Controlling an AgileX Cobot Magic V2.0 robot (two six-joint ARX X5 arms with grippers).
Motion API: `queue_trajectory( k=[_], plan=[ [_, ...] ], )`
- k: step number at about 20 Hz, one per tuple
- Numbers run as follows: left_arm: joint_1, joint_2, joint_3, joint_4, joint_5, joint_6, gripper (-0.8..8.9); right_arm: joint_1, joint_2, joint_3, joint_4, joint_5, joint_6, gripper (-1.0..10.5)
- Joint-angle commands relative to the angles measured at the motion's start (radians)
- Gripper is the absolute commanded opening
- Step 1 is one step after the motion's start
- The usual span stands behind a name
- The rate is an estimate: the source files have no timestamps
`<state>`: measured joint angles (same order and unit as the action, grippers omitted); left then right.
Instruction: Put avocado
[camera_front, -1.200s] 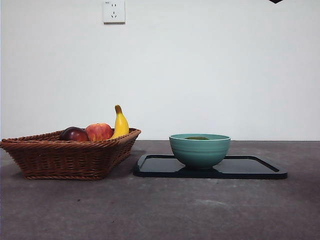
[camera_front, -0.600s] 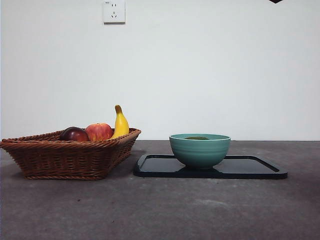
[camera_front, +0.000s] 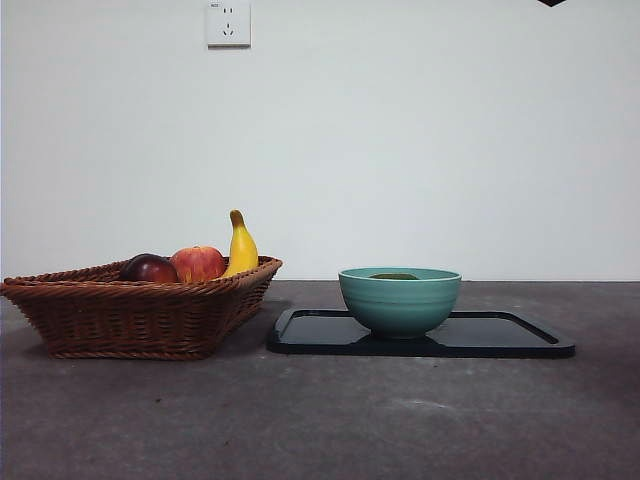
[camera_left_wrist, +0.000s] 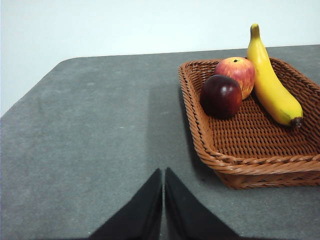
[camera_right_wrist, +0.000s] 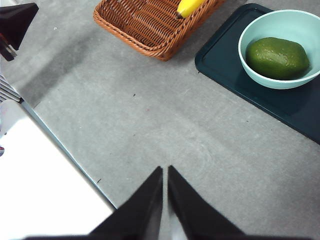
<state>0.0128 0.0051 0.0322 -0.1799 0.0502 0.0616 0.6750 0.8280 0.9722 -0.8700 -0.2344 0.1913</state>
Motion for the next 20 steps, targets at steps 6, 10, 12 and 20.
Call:
queue_trajectory(
  k=[6, 10, 12, 20],
  plan=[
    [0.002, -0.002, -0.021, -0.007, -0.002, -0.003, 0.08, -0.233, -0.124, -0.034, 0.163, 0.005, -0.098, 0.1],
    [0.002, -0.002, -0.021, -0.007, -0.002, -0.003, 0.07, -0.480, -0.333, -0.248, 0.417, 0.007, -0.102, 0.1],
    [0.002, -0.002, -0.021, -0.007, -0.002, -0.003, 0.08, -0.560, -0.442, -0.401, 0.557, 0.035, -0.101, 0.1],
    [0.002, -0.002, -0.021, -0.007, -0.002, -0.003, 0.08, -0.613, -0.727, -0.798, 0.819, 0.223, -0.092, 0.1]
  ],
)
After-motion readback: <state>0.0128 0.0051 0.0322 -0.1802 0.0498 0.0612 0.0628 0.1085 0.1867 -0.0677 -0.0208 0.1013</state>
